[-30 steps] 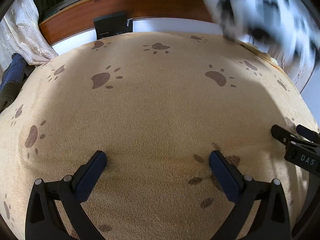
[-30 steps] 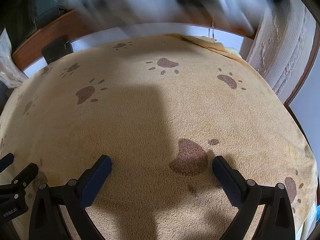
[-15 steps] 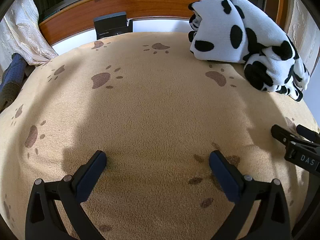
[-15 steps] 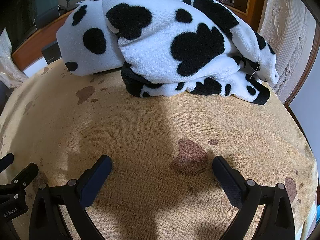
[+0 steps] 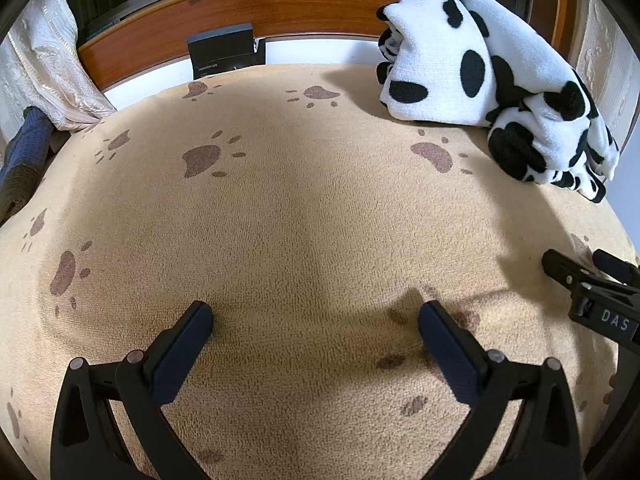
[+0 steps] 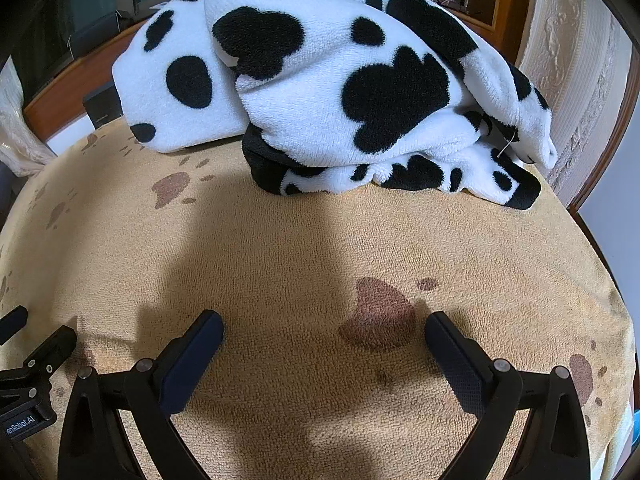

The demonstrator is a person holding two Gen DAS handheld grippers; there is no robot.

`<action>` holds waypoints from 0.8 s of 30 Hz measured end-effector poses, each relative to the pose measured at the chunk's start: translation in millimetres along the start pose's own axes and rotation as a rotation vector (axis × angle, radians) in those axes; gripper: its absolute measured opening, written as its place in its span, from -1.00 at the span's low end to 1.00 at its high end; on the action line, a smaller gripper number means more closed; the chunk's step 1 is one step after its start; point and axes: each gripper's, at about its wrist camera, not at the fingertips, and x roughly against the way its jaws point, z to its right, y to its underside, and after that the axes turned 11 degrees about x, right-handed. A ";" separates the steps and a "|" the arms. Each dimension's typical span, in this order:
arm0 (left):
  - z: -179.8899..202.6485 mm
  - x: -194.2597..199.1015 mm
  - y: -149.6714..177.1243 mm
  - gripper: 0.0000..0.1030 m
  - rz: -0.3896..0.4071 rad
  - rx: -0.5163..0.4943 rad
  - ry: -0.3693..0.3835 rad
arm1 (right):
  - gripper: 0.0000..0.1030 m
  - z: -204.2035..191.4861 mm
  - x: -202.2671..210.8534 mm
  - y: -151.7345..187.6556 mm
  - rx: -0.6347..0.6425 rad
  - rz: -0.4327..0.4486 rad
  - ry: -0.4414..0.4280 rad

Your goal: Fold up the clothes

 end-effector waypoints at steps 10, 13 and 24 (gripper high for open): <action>-0.5 1.0 0.9 0.99 0.000 -0.001 0.000 | 0.99 -0.4 1.4 1.2 0.000 0.000 0.000; -0.9 1.3 1.0 0.99 -0.001 -0.001 0.001 | 0.99 -0.3 1.4 1.3 0.000 0.000 0.001; -0.3 8.2 -10.1 1.00 -0.014 -0.001 0.004 | 0.99 1.8 8.2 5.8 -0.003 0.004 -0.015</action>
